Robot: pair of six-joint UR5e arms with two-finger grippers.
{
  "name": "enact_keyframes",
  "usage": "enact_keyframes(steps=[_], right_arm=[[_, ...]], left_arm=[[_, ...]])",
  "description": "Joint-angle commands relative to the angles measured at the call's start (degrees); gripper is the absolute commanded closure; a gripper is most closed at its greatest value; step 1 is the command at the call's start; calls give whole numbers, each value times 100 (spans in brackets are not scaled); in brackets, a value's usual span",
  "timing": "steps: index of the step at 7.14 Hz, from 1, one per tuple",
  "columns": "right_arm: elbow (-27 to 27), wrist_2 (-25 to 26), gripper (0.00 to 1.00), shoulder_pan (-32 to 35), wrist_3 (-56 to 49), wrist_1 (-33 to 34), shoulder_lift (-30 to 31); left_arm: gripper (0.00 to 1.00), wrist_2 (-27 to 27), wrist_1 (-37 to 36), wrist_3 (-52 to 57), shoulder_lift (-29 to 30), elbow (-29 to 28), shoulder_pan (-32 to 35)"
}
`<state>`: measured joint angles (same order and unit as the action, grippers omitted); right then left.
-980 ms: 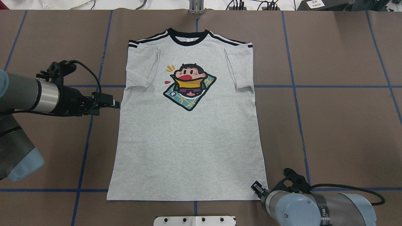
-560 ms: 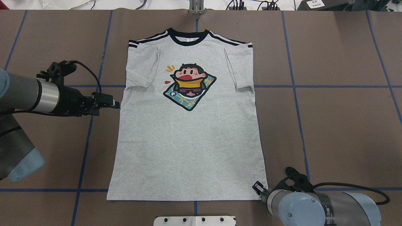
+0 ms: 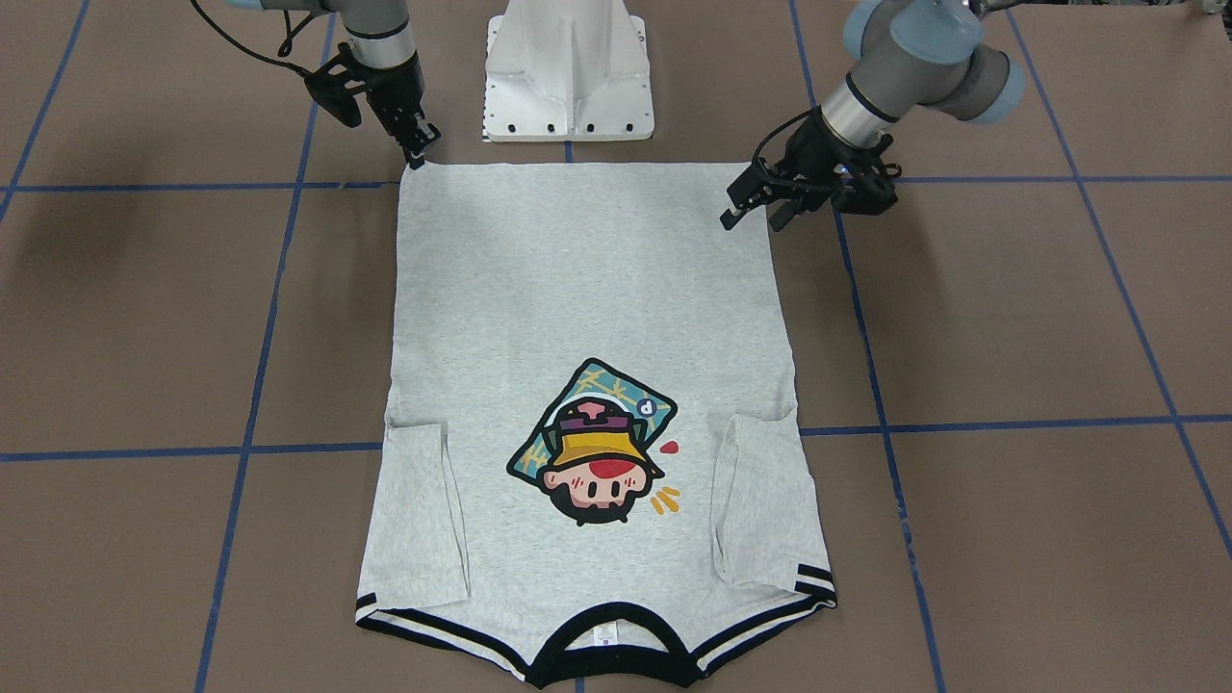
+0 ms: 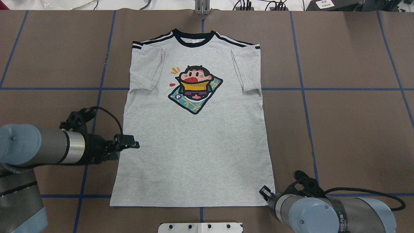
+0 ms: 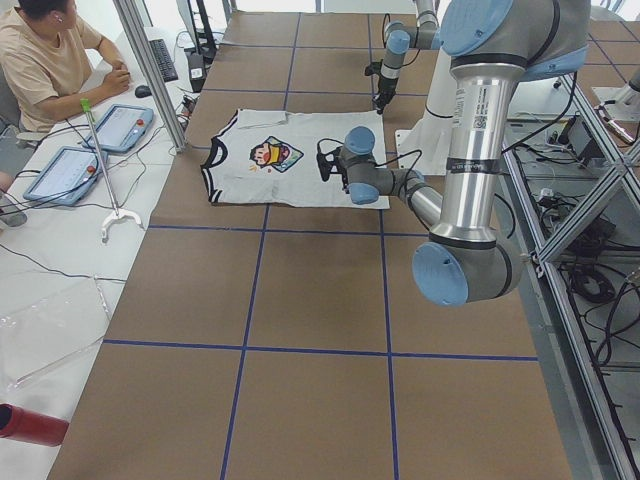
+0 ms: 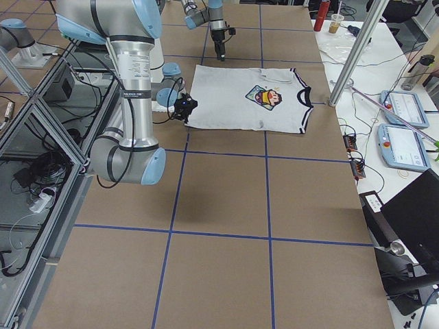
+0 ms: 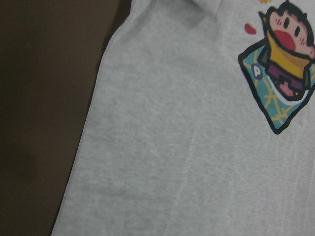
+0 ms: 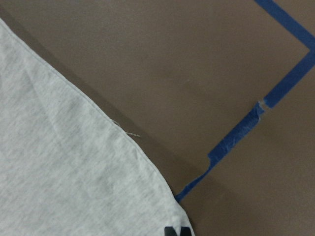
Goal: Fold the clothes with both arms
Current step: 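Grasp the hem corners nearest the robot with both grippers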
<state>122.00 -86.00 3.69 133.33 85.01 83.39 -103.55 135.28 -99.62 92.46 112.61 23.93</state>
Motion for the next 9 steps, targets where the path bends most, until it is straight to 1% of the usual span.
enact_keyframes(steps=[1, 2, 3, 4, 5, 6, 7, 8, 9], right_arm=[[-1, -56, 100, 0, -9, 6, 1], [-1, -66, 100, 0, -18, 6, -7], [8, -66, 100, 0, -9, 6, -7], [8, -66, 100, 0, -9, 6, -7], [17, -66, 100, 0, -9, 6, -7], [17, -57, 100, 0, -9, 6, -16], [26, -48, 100, 0, -9, 6, -16], [17, -48, 100, 0, -9, 6, -7], [26, -48, 100, 0, -9, 6, -7]], left_arm=[[1, 519, -571, -276, -674, 638, -747], [1, 834, -807, -869, -833, 631, -1062], [1, 959, -1053, -1093, -800, 631, -1309], [1, 969, -1212, -1260, -721, 596, -1468], [3, 969, -1310, -1314, -668, 604, -1539], [11, 977, -1328, -1436, -667, 578, -1679], [26, 977, -1337, -1594, -667, 569, -1811], [46, 977, -1346, -1596, -667, 578, -1813], [47, 977, -1398, -1596, -676, 587, -1804]])
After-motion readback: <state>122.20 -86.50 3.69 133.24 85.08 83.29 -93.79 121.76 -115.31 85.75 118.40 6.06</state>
